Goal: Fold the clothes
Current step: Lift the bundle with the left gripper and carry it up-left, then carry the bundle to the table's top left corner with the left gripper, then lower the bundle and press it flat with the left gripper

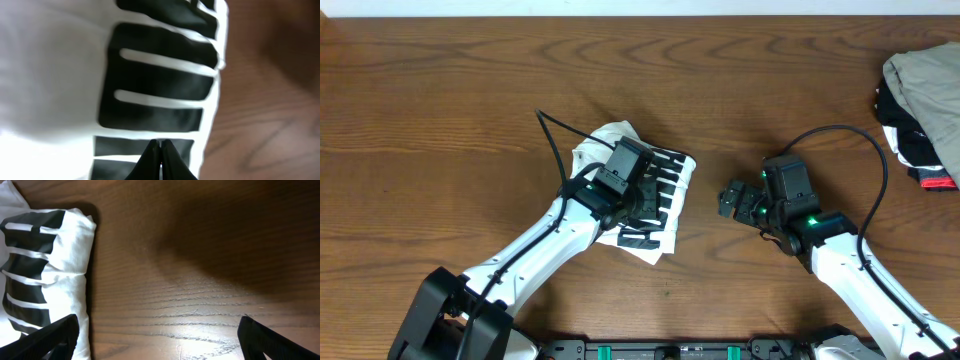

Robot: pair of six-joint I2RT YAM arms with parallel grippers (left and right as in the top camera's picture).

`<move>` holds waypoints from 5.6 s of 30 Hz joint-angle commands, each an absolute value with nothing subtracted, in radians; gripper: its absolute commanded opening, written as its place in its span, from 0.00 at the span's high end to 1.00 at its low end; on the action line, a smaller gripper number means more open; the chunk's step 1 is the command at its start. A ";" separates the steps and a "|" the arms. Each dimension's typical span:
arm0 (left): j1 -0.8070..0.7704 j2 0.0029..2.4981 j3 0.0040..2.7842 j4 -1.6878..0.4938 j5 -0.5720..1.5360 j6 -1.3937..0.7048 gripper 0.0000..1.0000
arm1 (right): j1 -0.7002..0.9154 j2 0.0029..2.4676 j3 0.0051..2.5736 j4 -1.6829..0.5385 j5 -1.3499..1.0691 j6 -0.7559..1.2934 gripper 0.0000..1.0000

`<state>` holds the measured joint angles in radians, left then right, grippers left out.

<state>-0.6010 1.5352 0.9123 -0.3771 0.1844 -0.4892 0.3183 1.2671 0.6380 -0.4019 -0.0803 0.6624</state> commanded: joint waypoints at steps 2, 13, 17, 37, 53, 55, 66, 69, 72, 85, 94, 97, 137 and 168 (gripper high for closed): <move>-0.599 1.557 0.929 -0.364 0.119 -0.469 0.94 | 0.327 1.260 0.636 -0.400 -0.049 0.669 0.01; -0.599 1.675 0.929 -0.343 0.118 -0.502 0.94 | 0.327 1.260 0.636 -0.400 -0.049 0.669 0.01; -0.587 1.701 0.929 -0.306 0.118 -0.502 0.94 | 0.327 1.260 0.636 -0.400 -0.049 0.669 0.01; -0.283 1.872 0.929 -0.072 0.118 -0.521 0.94 | 0.327 1.260 0.636 -0.400 -0.048 0.669 0.01; 0.041 1.979 0.968 0.177 0.014 -0.416 0.94 | 0.327 1.261 0.636 -0.400 -0.047 0.669 0.01; 0.075 1.999 0.994 0.166 0.015 -0.359 0.94 | 0.327 1.261 0.636 -0.400 -0.028 0.669 0.01; 0.173 2.141 1.214 0.104 0.131 -0.193 0.94 | 0.327 1.261 0.636 -0.400 -0.006 0.669 0.01; 0.164 2.216 1.322 0.070 0.130 -0.155 0.94 | 0.327 1.261 0.636 -0.400 -0.004 0.669 0.01; 0.162 2.299 1.432 0.043 0.131 -0.148 0.94 | 0.327 1.261 0.636 -0.400 -0.004 0.669 0.01; 0.176 2.484 1.636 0.015 -0.093 -0.087 0.88 | 0.327 1.261 0.636 -0.397 -0.003 0.669 0.01; 0.264 2.484 1.642 -0.027 -0.161 -0.436 0.92 | 0.327 1.261 0.636 -0.396 -0.003 0.669 0.01; 0.283 2.484 1.642 -0.025 -0.143 -0.588 0.93 | 0.327 1.261 0.636 -0.395 -0.003 0.669 0.01; 0.308 2.257 1.784 0.142 0.337 -0.770 0.93 | 0.327 1.261 0.636 -0.402 0.027 0.668 0.01; 0.353 2.229 1.769 -0.648 0.036 0.173 0.94 | 0.327 1.261 0.636 -0.400 0.027 0.669 0.01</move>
<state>0.3527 2.2063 1.7767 -0.6613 0.0559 0.1585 0.3183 1.2671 0.6380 -0.3996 0.0120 0.6624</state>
